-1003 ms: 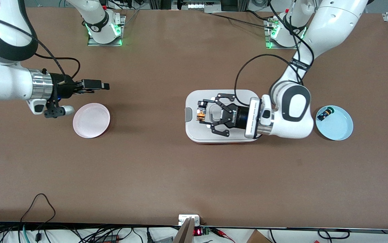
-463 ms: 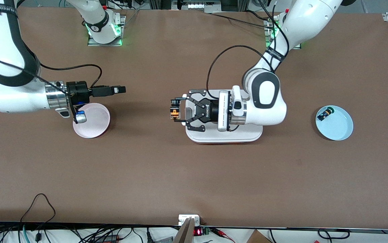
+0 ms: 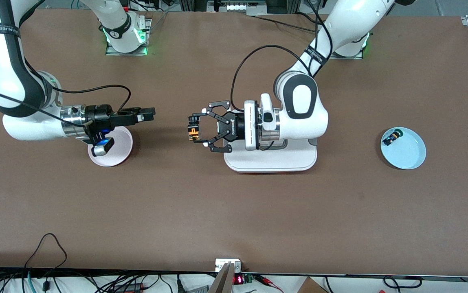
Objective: Transfer orange switch to right arm and place
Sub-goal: 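Hold the switch above the box while the right gripper reaches toward it, then close the right gripper on the switch held by the left gripper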
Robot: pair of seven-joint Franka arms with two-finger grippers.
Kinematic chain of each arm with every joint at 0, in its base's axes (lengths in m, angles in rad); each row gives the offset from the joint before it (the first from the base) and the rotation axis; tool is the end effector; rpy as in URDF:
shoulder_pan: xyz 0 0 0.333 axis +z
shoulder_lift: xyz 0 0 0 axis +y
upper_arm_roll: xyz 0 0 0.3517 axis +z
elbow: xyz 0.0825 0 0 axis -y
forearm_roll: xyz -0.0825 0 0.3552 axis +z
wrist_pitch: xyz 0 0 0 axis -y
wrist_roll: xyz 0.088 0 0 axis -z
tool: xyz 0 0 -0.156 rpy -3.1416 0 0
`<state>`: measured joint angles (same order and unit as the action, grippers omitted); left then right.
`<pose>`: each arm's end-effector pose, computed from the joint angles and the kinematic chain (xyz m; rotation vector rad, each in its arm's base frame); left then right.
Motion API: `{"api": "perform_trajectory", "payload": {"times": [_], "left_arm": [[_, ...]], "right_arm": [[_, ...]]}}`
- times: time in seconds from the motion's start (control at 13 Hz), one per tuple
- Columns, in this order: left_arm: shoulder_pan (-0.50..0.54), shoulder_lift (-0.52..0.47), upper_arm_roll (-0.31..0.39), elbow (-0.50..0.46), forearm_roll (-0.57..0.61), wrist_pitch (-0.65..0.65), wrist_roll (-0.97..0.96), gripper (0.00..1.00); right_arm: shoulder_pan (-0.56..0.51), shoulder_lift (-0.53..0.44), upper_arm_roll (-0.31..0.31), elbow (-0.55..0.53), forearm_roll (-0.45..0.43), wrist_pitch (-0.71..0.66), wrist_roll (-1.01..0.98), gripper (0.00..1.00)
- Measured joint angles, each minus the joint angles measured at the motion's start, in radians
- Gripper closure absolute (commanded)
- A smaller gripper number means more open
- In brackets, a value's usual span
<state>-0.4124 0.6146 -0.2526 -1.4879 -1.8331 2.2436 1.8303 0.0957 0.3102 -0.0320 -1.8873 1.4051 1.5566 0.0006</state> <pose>0.5947 -0.4907 0.4148 1.4322 -0.8776 0.9645 0.5649 0.1932 0.4285 -1.6970 0.3988 0.6003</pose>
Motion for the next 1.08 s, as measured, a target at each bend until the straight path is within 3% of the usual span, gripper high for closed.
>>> {"api": "perform_trajectory", "payload": {"times": [0.62, 1.08], "left_arm": [[-0.089, -0.014, -0.002, 0.012, -0.066, 0.165, 0.0, 1.0], [-0.105, -0.031, -0.003, 0.016, -0.067, 0.199, 0.0, 1.0]], "right_arm": [[0.034, 0.065, 0.005, -0.009, 0.219, 0.005, -0.055, 0.0], [0.051, 0.098, 0.005, -0.009, 0.248, 0.012, -0.129, 0.0]]}}
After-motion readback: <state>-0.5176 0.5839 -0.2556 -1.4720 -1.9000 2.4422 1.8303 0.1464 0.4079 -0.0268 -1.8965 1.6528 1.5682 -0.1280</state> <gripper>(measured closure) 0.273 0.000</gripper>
